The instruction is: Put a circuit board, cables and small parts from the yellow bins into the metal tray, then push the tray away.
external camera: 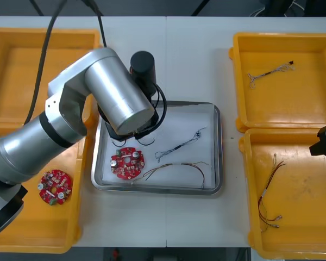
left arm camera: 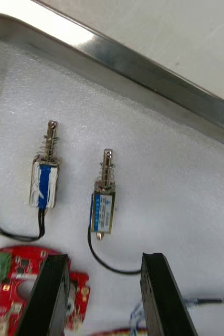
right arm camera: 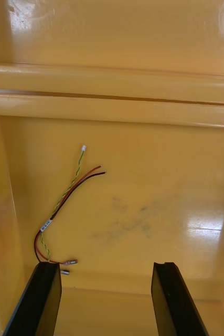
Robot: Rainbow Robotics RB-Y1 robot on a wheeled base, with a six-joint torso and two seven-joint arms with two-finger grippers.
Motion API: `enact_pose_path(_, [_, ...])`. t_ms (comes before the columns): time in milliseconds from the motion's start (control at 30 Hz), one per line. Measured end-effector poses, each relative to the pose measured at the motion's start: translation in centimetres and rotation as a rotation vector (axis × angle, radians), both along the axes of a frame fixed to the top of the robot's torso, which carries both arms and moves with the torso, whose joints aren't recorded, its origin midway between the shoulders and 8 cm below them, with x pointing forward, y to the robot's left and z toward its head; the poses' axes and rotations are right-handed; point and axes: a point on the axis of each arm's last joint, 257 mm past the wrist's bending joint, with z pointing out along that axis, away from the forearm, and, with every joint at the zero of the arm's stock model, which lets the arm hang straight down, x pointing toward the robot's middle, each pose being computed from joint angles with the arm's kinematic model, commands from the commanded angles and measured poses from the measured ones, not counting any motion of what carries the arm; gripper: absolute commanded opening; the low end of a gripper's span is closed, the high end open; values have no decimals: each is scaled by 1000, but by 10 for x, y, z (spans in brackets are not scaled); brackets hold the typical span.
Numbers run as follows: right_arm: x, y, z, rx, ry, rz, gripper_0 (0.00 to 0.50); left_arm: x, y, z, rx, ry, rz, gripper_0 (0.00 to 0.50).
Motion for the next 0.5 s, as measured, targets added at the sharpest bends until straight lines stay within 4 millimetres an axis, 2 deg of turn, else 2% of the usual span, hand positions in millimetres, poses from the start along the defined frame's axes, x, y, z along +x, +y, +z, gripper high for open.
enact_pose_path(100, [0, 0, 0, 0, 0, 0, 500, -12, 0, 26, -52, 56, -20, 447])
enact_pose_path(200, [0, 0, 0, 0, 0, 0, 500, -17, 13, 55, -81, 92, -29, 465])
enact_pose_path(367, [0, 0, 0, 0, 0, 0, 500, -21, 55, 94, -76, 96, -6, 496])
enact_pose_path(500, [-5, 0, -7, 4, 19, -4, 500, -27, 94, 112, -64, 113, 19, 500])
